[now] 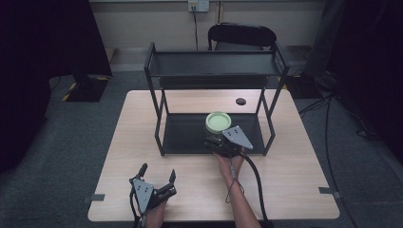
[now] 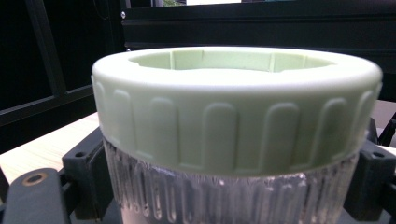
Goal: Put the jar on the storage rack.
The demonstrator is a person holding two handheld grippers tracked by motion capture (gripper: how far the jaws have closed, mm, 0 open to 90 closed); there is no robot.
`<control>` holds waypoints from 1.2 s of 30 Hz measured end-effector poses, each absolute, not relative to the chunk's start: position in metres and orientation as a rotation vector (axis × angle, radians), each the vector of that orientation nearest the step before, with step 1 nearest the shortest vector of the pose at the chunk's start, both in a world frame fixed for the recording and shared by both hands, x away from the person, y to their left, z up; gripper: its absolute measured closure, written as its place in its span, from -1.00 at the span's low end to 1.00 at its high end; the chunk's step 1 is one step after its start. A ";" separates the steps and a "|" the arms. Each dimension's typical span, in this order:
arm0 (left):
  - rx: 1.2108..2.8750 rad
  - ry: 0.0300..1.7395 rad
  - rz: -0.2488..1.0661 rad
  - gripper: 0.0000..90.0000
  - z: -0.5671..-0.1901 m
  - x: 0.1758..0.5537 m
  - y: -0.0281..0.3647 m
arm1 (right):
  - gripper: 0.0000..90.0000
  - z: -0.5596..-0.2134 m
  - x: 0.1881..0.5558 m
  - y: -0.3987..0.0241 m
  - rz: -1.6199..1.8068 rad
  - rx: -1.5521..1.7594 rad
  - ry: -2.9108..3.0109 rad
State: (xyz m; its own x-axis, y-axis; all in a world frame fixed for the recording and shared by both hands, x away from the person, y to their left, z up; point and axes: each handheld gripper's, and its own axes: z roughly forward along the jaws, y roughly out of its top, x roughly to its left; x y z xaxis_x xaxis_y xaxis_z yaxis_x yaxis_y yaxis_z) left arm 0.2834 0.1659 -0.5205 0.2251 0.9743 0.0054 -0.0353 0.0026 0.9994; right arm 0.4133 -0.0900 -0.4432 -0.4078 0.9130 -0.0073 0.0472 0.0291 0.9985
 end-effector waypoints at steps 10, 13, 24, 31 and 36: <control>1.283 1.015 1.058 -0.95 -0.520 0.283 0.166 | -0.75 -0.449 0.421 -0.089 1.470 1.027 1.556; 1.282 1.015 1.058 -0.96 -0.520 0.283 0.166 | -0.75 -0.450 0.424 -0.088 1.462 1.030 1.554; 1.284 1.016 1.061 -0.96 -0.520 0.283 0.166 | -0.75 -0.454 0.436 -0.083 1.441 1.044 1.540; 1.283 1.016 1.061 -0.97 -0.520 0.283 0.166 | -0.75 -0.458 0.443 -0.084 1.433 1.069 1.546; 1.283 1.017 1.061 -0.97 -0.520 0.283 0.166 | -0.75 -0.462 0.447 -0.085 1.411 1.078 1.548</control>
State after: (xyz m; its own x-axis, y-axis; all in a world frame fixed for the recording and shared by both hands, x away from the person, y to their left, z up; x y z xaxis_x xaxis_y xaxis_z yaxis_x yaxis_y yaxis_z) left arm 0.2833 0.1659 -0.5204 0.2222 0.9750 0.0062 -0.0354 0.0017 0.9994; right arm 0.4470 -0.0853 -0.4620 -0.3490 0.9371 0.0024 0.0890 0.0306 0.9956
